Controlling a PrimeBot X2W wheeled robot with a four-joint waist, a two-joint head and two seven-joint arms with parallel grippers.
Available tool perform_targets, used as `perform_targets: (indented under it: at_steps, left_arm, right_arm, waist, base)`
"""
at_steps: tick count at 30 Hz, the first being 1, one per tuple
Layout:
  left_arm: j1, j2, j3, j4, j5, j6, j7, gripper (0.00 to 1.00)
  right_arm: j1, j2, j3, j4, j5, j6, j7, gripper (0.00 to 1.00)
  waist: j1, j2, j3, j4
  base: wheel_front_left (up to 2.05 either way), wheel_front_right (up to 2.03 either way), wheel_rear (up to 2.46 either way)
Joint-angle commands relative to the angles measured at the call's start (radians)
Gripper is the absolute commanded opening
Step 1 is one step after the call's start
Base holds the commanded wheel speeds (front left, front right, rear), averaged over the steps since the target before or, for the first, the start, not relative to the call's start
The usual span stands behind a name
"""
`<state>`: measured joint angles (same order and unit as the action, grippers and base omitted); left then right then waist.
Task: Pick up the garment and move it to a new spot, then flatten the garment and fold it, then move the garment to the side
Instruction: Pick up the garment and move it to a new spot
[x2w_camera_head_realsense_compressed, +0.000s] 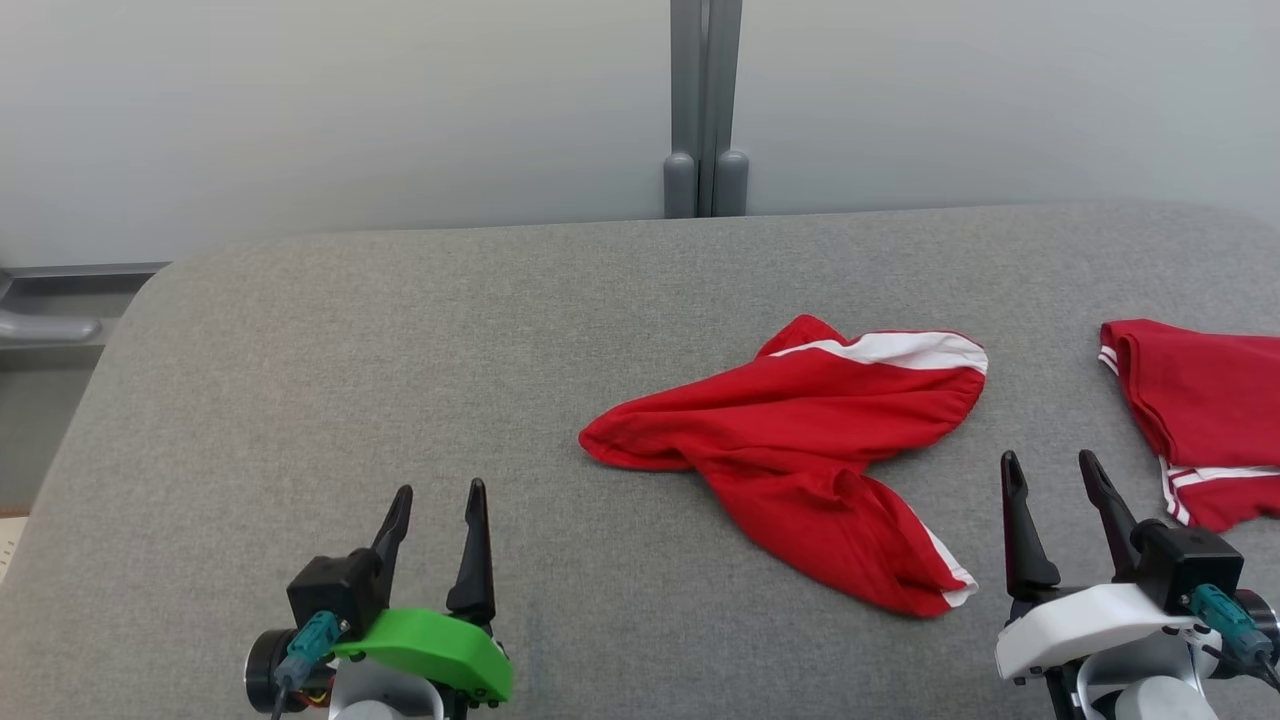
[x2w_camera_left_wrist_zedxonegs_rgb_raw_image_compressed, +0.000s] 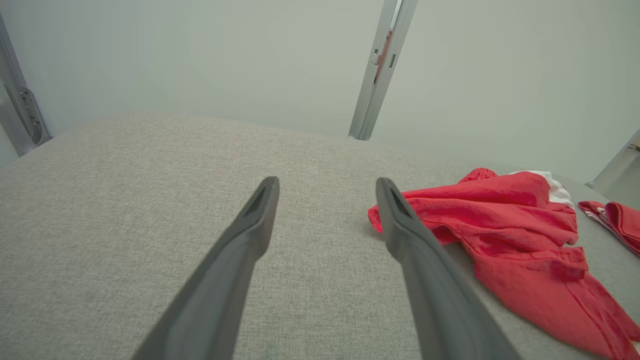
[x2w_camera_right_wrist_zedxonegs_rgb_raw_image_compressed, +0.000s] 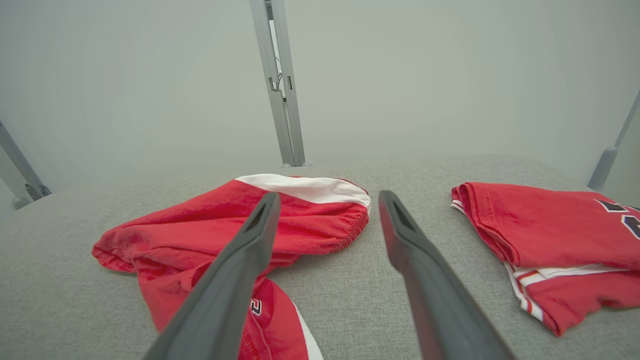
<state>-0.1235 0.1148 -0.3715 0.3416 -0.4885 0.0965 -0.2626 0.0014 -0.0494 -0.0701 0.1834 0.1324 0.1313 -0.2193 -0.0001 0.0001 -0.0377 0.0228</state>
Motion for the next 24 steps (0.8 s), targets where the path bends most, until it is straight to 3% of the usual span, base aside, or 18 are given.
perform_targets:
  at_steps: [1,24]
  left_arm:
    - [0.016,-0.001,0.008,0.002,0.012,-0.007,-0.003,1.0]
    - [0.015,-0.033,0.069,0.024,0.062,-0.037,-0.003,1.0]
  right_arm:
    - [0.007,-0.002,0.004,0.004,0.01,-0.001,-0.008,1.0]
    - [-0.01,-0.002,0.036,0.015,0.018,-0.001,-0.02,1.0]
  waist:
    - [0.0001,-0.0001,0.001,-0.003]
    - [0.0001,-0.0001,0.009,-0.003]
  base:
    - [0.0,0.0,0.0]
    - [0.0,0.0,0.0]
